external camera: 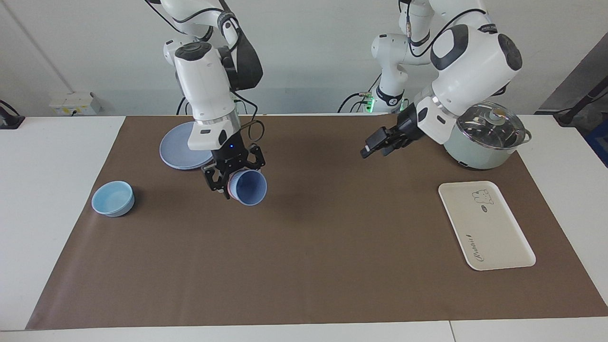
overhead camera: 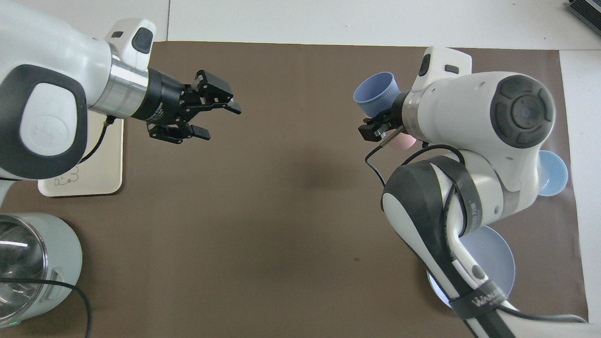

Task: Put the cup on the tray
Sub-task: 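Grasp the blue cup with the left gripper from the right gripper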

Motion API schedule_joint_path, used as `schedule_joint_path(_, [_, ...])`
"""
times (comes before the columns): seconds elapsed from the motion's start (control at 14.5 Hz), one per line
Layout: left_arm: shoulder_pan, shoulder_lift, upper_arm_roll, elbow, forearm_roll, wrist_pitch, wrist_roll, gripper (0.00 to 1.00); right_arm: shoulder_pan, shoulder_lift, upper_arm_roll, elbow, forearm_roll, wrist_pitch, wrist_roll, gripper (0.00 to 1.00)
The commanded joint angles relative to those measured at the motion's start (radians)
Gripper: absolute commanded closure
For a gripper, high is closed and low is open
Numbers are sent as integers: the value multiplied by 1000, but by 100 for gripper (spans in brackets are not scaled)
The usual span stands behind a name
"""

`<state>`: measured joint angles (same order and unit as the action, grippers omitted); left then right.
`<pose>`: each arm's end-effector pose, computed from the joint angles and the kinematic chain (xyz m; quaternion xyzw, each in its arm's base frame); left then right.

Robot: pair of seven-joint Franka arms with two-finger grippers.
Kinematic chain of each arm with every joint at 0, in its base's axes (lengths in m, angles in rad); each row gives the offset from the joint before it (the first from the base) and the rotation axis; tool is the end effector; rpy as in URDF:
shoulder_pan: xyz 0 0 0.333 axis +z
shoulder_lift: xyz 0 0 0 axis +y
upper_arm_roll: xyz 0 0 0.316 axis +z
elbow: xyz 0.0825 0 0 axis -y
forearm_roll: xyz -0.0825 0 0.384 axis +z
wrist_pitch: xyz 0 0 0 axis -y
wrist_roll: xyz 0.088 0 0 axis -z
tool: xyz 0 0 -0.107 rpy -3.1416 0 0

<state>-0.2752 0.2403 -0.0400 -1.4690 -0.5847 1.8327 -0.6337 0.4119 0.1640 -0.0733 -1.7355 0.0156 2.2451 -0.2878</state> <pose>0.6045 -0.2408 0.5674 0.9331 0.2087 -0.0786 0.2822 0.6045 0.2163 0.5148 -0.9378 -0.3014 -0.1721 0.0054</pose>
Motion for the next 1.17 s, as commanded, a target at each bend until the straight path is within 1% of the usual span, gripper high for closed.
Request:
schedule_joint_path(0.0, [-111,71,14,58,-43,147,-197,27,31,-8,0,8,-57,-47,13,100])
schedule_joint_path(0.14, [-154,99,14,61,-47,248,-254,28,65,-8,1,8,-80,-70,-45,100])
schedule_joint_path(0.21, [-174,112,12,62,-47,278,-277,32,80,-6,1,7,-91,-74,-101,100])
schedule_joint_path(0.28, [-209,122,12,59,-46,311,-303,39,88,-6,1,7,-98,-84,-128,100])
schedule_joint_path(0.34, [-248,125,14,56,-41,339,-325,40,99,-5,1,7,-126,-97,-136,100])
schedule_joint_path(0.48, [-262,132,14,46,-35,341,-328,40,105,-6,3,7,-184,-104,-166,100])
schedule_joint_path(0.76, [-289,117,14,-25,-24,326,-319,41,105,-4,3,7,-186,-105,-188,100])
schedule_joint_path(0.9, [-308,114,12,-40,-24,338,-317,42,104,-4,3,7,-186,-104,-191,100])
schedule_joint_path(0.97, [-311,114,12,-42,-24,345,-316,47,104,-4,3,7,-186,-104,-191,100])
schedule_joint_path(1.1, [-317,114,9,-42,-27,361,-314,67,104,-4,3,7,-186,-104,-191,100])
